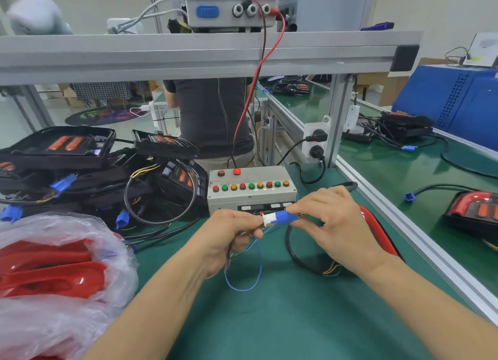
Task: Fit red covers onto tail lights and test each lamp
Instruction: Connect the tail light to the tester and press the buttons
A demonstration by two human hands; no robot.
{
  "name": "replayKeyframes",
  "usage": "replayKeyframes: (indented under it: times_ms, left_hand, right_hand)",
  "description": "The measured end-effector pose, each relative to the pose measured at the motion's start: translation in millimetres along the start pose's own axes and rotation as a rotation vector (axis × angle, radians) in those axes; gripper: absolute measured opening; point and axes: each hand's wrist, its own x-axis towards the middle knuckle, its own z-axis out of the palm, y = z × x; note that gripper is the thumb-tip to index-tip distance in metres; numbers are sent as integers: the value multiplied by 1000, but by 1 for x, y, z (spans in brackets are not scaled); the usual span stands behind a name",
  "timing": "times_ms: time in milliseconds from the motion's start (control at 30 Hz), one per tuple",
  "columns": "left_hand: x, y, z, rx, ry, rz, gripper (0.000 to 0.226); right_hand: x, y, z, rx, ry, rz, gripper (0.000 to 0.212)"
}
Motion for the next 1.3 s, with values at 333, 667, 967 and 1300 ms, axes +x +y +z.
replayKeyframes:
  times_ms: [333, 667, 967, 1300]
  left_hand:
    - [3, -4, 1, -32, 68, 25, 18]
    - [6, 2, -5, 79, -35, 69, 12]
    - [18, -15, -12, -17, -82, -65, 11]
    - [26, -40, -22, 343, 44, 149, 13]
  right_hand:
    - [-2, -6, 0, 135, -76, 137, 19]
    - [3, -8, 4, 117, -45, 61, 20]
    - [5, -3, 17, 68, -157, -23, 17]
    - [-19, 28, -40, 55, 228, 666, 27]
